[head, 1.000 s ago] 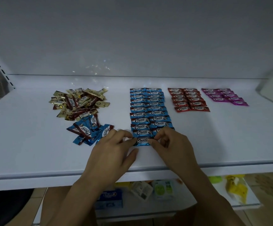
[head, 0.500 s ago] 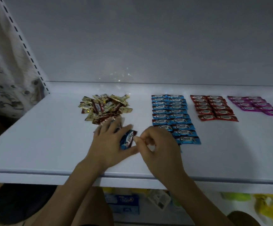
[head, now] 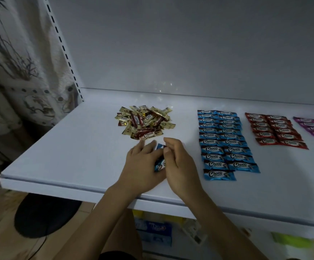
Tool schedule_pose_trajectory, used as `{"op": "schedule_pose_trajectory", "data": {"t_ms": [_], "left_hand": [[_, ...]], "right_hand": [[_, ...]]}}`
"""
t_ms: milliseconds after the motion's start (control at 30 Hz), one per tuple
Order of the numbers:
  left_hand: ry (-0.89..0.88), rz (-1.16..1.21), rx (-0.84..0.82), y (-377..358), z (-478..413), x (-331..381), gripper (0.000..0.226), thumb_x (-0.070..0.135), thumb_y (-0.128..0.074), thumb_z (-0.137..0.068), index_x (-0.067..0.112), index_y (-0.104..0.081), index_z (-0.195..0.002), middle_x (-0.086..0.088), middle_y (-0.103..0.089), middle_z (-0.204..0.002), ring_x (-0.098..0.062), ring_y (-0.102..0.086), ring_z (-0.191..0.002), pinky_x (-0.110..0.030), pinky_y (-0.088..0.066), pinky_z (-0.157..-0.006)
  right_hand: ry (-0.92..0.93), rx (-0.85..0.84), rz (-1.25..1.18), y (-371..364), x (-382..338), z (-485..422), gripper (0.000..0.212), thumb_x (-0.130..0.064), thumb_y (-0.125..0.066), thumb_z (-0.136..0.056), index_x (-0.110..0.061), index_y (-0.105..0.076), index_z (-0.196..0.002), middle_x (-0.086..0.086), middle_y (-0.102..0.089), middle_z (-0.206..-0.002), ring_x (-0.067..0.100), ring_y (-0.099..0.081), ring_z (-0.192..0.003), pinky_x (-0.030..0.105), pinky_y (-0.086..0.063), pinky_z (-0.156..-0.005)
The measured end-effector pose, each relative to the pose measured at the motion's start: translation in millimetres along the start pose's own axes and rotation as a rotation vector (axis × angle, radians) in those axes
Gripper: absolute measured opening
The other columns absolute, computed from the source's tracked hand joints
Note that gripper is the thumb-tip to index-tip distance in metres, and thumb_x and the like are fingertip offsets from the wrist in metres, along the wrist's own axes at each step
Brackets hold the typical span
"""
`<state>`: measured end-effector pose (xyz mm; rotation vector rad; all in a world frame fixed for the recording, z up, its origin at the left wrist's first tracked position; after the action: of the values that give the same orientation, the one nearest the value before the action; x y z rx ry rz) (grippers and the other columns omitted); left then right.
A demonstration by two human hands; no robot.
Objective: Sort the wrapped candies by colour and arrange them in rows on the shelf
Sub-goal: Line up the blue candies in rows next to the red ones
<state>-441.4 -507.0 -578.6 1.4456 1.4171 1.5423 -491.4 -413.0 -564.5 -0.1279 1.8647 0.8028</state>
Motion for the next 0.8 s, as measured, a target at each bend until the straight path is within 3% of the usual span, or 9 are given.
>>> {"op": "schedule_pose_trajectory", "data": {"t_ms": [100,200,367,500,600,700,800], "left_hand": [[-0.059,0.030,0.120,9,3,4,0.065,0.061,-0.031,-0.075,0.029,-0.063,-0.122,0.005,-0.058,-0.131,-0.025,-0.049,-0.120,-0.041,-0.041,-0.092],[-0.168,0.154,0.183,19,0,3,0.031,0.041,-0.053,-0.083,0.025,-0.068,-0.105,0.008,-0.070,-0.104,-0.013,-0.060,-0.091,-0.033,-0.045,-0.080],[-0.107,0.166,0.232,28,-7,-10,0.030,0.024,-0.065,-0.086,0.026,-0.066,-0.116,0.007,-0.070,-0.108,-0.013,-0.062,-0.093,-0.025,-0.048,-0.077],[0.043,0.380,0.304,34,-9,-24,0.028,0.018,-0.060,-0.091,0.022,-0.066,-0.117,0.008,-0.067,-0.108,-0.006,-0.059,-0.090,-0.008,-0.042,-0.072],[0.078,0.554,0.320,34,-9,-32,0.029,0.008,-0.056,-0.092,0.019,-0.066,-0.117,0.006,-0.066,-0.112,-0.008,-0.060,-0.099,-0.010,-0.046,-0.081],[0.145,0.779,0.372,37,-7,-38,0.028,0.001,-0.055,-0.093,0.017,-0.067,-0.113,0.004,-0.067,-0.110,-0.006,-0.063,-0.101,-0.017,-0.050,-0.084],[0.207,0.958,0.435,44,-5,-39,0.028,-0.003,-0.053,-0.094,0.016,-0.066,-0.109,0.003,-0.068,-0.104,-0.001,-0.065,-0.091,-0.014,-0.050,-0.076]], "right_hand": [[0.033,0.009,-0.001,-1,-1,0,0.026,-0.022,-0.042,-0.099,-0.019,-0.052,-0.124,-0.003,-0.057,-0.117,0.008,-0.054,-0.105,0.027,-0.045,-0.093],[0.052,0.062,-0.063,2,0,1,0.022,-0.021,-0.046,-0.098,-0.019,-0.056,-0.117,-0.004,-0.058,-0.110,0.007,-0.054,-0.103,0.028,-0.046,-0.091],[0.023,0.119,-0.157,9,3,2,0.016,-0.017,-0.048,-0.097,-0.028,-0.056,-0.106,-0.007,-0.060,-0.105,0.006,-0.055,-0.102,0.015,-0.043,-0.085],[0.005,0.093,-0.116,6,2,1,0.019,-0.017,-0.048,-0.097,-0.027,-0.057,-0.111,-0.005,-0.061,-0.111,0.010,-0.056,-0.105,0.020,-0.043,-0.087],[0.008,-0.002,0.087,-1,-2,1,0.032,-0.027,-0.051,-0.095,-0.023,-0.051,-0.127,-0.004,-0.055,-0.126,0.011,-0.049,-0.118,0.021,-0.036,-0.095],[0.131,-0.087,0.414,-13,-10,5,0.058,-0.045,-0.056,-0.090,-0.018,-0.042,-0.139,-0.002,-0.050,-0.136,0.012,-0.042,-0.125,0.021,-0.032,-0.099],[0.107,-0.107,0.334,-21,-14,2,0.058,-0.046,-0.050,-0.093,-0.018,-0.037,-0.142,-0.003,-0.048,-0.140,0.012,-0.042,-0.128,0.021,-0.033,-0.100]]}}
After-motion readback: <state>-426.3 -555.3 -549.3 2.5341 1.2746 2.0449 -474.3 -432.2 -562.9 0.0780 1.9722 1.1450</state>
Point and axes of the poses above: each hand's wrist, its own z-axis away from the middle knuckle, its own y-axis out of the back of the hand, x = y × z, the point moved 6 cm from there along -z, towards the middle knuckle
